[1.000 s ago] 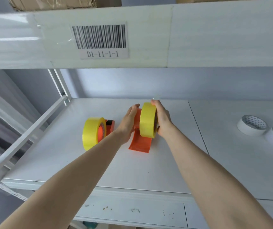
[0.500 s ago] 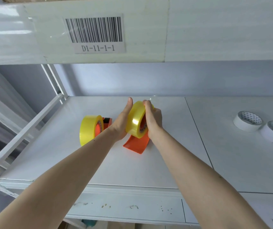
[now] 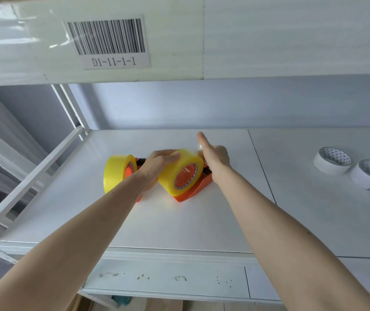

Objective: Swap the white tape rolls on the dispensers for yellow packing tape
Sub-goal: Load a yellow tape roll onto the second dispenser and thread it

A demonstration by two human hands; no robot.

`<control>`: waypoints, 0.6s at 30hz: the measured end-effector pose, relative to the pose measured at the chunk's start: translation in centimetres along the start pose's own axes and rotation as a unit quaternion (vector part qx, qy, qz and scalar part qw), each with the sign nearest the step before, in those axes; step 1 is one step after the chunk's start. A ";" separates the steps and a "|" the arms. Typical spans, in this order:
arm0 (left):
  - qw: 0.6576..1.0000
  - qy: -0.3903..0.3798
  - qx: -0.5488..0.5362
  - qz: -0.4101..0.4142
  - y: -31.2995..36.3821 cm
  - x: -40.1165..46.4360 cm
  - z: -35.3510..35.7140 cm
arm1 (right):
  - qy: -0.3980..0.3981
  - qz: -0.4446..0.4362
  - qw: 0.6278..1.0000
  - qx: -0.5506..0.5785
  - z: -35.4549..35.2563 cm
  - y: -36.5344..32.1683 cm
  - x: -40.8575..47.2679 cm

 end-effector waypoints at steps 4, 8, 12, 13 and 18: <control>1.000 0.019 0.022 0.008 0.2 -0.4 0.2 | -0.005 -0.047 0.998 -0.049 0.2 -0.5 0.4; 0.997 0.055 0.058 0.006 0.7 0.1 0.5 | 0.018 -0.088 0.992 -0.091 0.1 -0.4 0.8; 0.990 0.070 0.124 0.005 1.1 -0.2 1.5 | 0.031 -0.060 0.996 -0.054 -1.0 -0.4 1.0; 0.988 0.074 0.137 0.004 1.0 -0.1 1.6 | 0.035 -0.054 0.997 -0.050 -1.3 -0.3 1.1; 0.981 0.091 0.172 0.002 1.7 0.7 1.2 | 0.029 0.003 0.999 -0.016 -1.8 1.1 0.8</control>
Point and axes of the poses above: each hand's wrist, its own x-axis towards the middle knuckle, its own z-axis out of the palm, y = z × x, the point moved 2 cm from there along x, towards the middle knuckle, and after that the axes turned 8 degrees about y, right-handed, at the moved point
